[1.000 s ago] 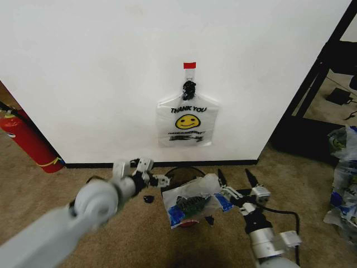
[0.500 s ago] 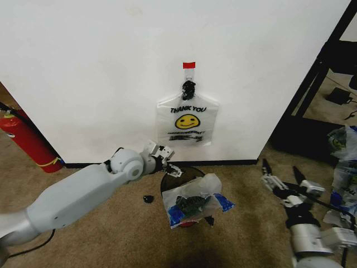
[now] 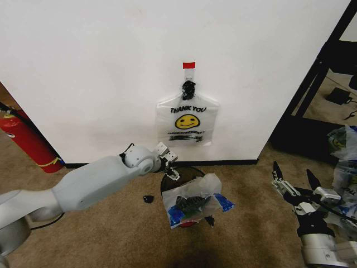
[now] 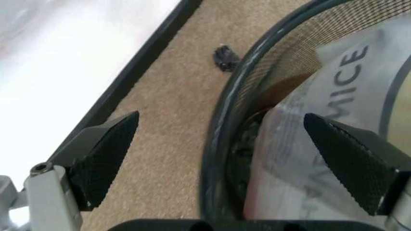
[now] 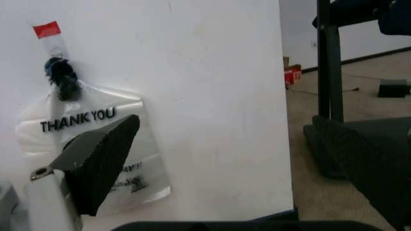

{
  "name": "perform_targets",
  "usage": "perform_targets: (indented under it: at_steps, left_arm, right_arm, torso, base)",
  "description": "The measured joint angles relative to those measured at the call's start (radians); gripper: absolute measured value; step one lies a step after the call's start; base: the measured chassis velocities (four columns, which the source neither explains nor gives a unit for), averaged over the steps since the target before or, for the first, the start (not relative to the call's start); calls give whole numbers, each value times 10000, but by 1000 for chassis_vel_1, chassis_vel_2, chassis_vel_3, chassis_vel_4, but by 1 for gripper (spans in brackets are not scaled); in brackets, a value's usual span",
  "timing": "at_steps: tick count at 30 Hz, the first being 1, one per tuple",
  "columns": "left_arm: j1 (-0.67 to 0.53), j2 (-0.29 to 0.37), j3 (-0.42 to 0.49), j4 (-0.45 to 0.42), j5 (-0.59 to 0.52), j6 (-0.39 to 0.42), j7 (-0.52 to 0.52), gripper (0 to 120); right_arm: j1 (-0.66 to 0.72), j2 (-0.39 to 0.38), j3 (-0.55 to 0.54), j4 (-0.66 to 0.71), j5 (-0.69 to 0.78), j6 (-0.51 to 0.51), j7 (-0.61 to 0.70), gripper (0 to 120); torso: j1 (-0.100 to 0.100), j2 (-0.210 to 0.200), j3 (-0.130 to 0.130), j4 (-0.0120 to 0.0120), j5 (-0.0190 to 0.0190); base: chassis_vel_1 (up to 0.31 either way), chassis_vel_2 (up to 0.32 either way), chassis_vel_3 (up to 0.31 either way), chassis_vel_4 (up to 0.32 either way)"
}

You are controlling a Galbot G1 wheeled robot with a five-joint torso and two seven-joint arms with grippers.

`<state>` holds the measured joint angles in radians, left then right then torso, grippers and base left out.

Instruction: Pick up the garbage bag from the wall and place it over the trash bin.

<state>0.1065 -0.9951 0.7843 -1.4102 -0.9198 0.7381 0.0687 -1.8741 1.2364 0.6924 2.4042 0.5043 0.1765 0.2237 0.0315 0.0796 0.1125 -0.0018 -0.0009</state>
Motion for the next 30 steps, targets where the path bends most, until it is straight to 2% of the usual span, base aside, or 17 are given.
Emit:
perform_targets:
  at_steps: [4,6,9,13,15,20,22,27,30]
  left_arm:
    - [-179,-208,367,200,40,-1,25,96]
    - [-270,-316,649,367,106,-1,55,86]
    - [-335,-392,797,510,116,-3,94,81]
    - [-735,-648,1356,952,-76,-9,260,62]
    - [-807,-706,1398,1034,-113,-11,299,58]
    - [-931,-828,1417,1393,-207,-19,430,36]
    - [-912,-823,1412,1418,-184,-20,429,33]
    - [-785,-694,1383,1321,-95,-37,432,13]
    - [-744,-643,1340,1248,-99,-39,430,8]
  right_arm:
    - [-10,0,-31,38,-17,-25,35,100]
    - [-16,0,-51,67,-17,-37,59,100]
    - [-14,0,-71,101,-10,-45,87,100]
    - [-91,90,-196,208,2,-55,110,100]
    - [-109,109,-198,215,10,-53,112,100]
    - [-99,92,-81,212,121,-70,219,100]
    - [-79,96,-78,189,76,-74,248,100]
    - [61,142,-343,36,-147,-127,450,100]
    - [134,145,-405,37,-169,-187,520,100]
  torso:
    - [0,0,0,2,2]
    - [0,0,0,3,0]
    - [0,0,0,4,0]
    - [0,0,0,4,0]
    - [0,0,0,3,0]
    - [0,0,0,5,0]
    - [0,0,-1,4,-2]
    - [-1,1,-2,5,1]
    - [-1,1,-2,4,-2]
  base:
    - [0,0,0,0]
    - [0,0,0,0]
    - [0,0,0,0]
    - [0,0,0,0]
    - [0,0,0,0]
    - [0,0,0,0]
    - [0,0,0,0]
    - [0,0,0,0]
    - [0,0,0,0]
